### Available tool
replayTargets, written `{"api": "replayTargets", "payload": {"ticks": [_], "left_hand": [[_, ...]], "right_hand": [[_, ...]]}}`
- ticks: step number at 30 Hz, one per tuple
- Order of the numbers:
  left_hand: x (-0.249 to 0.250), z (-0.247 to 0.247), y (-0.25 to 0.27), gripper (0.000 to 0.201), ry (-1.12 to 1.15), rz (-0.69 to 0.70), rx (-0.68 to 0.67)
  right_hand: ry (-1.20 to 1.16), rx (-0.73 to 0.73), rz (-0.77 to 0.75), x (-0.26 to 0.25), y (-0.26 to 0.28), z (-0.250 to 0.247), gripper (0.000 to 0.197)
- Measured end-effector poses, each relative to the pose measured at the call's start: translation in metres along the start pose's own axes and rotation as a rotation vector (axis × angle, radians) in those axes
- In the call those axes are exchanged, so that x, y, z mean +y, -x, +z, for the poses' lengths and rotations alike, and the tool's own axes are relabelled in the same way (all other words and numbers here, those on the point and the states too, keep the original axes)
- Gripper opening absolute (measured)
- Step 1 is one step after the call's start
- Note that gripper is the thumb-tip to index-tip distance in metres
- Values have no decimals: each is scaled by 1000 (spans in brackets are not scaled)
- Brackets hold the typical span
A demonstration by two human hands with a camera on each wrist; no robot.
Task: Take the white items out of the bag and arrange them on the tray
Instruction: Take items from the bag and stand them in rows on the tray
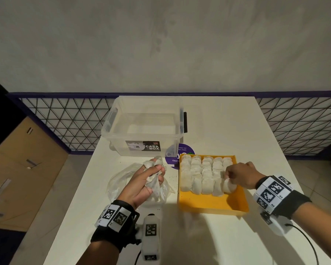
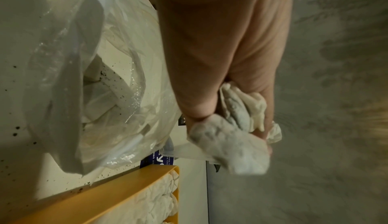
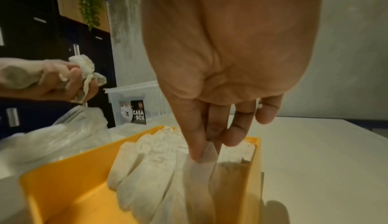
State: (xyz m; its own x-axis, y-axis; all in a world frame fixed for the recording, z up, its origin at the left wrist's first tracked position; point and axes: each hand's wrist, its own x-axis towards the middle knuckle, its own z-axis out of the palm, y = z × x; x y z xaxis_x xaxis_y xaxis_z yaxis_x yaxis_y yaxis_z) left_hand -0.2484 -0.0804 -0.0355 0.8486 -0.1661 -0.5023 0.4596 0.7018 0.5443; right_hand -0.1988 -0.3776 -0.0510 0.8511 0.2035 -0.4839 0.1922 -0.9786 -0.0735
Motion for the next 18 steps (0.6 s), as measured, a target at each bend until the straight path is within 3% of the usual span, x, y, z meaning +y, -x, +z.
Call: {"api": "replayTargets", "payload": {"ticks": [5,11,18], "left_hand": [[-1,0,1,50,-11,-5,1],[-3,1,2,30,-98,-6,-45],[-3,1,3,22,-177,1,-68]], "right_hand": [[113,18,-14,-3,1,18,13],[296,129,-31,-6,-1,22,10],[384,187,-25,-2,-4,29,28]]}}
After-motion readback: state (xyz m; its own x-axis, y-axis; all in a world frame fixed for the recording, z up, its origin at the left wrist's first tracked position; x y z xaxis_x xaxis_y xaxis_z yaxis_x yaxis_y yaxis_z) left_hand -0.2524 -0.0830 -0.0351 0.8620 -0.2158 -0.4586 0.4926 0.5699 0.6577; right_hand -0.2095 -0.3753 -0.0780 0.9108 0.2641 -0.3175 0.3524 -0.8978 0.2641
